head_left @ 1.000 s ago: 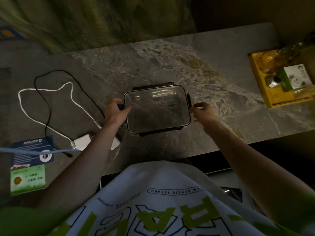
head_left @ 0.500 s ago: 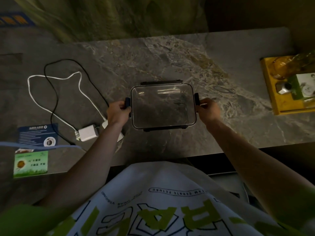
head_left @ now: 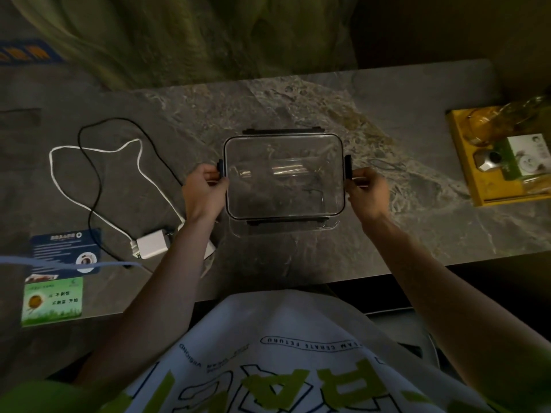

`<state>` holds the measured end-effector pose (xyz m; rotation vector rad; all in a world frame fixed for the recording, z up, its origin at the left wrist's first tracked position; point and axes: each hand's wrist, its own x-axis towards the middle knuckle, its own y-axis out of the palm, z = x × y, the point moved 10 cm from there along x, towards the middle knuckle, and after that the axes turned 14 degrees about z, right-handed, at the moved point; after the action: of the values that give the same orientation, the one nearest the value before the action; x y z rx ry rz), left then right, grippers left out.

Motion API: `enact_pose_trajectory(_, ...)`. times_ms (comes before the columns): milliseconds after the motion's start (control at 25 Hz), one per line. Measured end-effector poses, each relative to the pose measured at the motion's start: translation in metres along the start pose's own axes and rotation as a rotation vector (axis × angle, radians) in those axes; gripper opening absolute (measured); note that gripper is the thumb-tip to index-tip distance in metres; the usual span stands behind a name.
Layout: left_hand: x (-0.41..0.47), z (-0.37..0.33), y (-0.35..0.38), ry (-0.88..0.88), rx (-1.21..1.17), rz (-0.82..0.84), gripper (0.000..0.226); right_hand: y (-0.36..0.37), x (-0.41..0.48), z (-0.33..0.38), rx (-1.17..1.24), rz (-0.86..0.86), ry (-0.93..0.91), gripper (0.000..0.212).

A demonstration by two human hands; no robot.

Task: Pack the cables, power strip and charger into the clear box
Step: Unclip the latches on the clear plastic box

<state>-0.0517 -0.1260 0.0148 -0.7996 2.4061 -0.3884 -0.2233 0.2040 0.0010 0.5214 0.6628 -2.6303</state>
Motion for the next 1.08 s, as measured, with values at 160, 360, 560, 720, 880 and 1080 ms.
enact_pose_trajectory(160, -0.007, -0.029, -0.004, 0.069, -0.012, -0.048, 0.025, -0.007, -0.005, 0.01, 0.073, -0.047, -0.058, 0.019)
enact_pose_trajectory(360, -0.016, -0.044, -0.005, 0.148, -0.114, -0.098, 0.02, -0.017, -0.014, 0.019, 0.257, -0.113, -0.112, 0.02)
enact_pose_trajectory(560, -0.017, -0.034, -0.009, 0.117, -0.402, -0.159, 0.025, -0.024, -0.027, 0.028, 0.369, -0.144, -0.167, 0.02)
enact_pose_trajectory(720, -0.017, -0.027, -0.006, 0.057, -0.488, -0.17, 0.033, -0.03, -0.034, 0.031, 0.442, -0.185, -0.185, 0.025)
enact_pose_trajectory(880, -0.018, -0.028, -0.006, 0.054, -0.523, -0.166, 0.046, -0.039, -0.041, 0.038, 0.378, -0.261, -0.216, 0.036)
enact_pose_trajectory(1080, -0.022, -0.036, 0.006, 0.031, -0.623, -0.078, 0.033, -0.045, -0.042, 0.04, 0.413, -0.299, -0.216, 0.04)
